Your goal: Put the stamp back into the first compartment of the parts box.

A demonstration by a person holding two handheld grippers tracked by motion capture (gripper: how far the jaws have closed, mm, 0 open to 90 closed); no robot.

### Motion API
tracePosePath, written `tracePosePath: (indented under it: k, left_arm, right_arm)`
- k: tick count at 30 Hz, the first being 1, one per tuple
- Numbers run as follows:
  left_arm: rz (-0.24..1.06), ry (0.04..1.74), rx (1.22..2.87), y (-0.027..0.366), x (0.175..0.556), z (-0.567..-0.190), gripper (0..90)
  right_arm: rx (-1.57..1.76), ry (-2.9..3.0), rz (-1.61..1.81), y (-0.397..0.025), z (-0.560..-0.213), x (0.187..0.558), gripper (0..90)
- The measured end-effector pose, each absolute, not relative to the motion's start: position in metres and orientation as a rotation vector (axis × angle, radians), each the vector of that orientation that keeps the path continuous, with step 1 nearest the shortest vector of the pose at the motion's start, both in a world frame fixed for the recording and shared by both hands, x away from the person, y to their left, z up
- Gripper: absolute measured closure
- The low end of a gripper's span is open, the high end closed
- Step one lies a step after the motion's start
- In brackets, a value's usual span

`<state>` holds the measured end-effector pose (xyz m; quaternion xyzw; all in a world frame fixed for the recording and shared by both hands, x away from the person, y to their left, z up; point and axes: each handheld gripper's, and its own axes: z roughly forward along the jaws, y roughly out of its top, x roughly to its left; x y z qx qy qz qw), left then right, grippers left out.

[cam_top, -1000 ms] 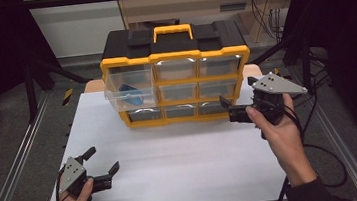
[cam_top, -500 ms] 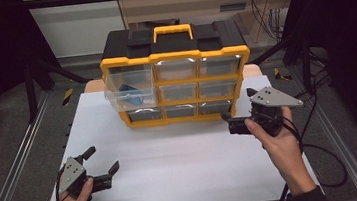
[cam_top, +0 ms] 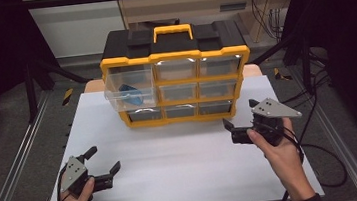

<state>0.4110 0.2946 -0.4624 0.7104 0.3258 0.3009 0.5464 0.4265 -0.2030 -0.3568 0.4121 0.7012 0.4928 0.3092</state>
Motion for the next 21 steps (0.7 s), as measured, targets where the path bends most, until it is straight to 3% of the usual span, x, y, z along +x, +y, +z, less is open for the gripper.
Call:
tracePosePath:
  k: [21]
  left_arm:
    - [0.712,0.779,1.675,0.297,0.411,-0.462,2.6]
  right_arm:
    - [1.141,1.845,1.327,-0.215,-0.392,0.417,7.8]
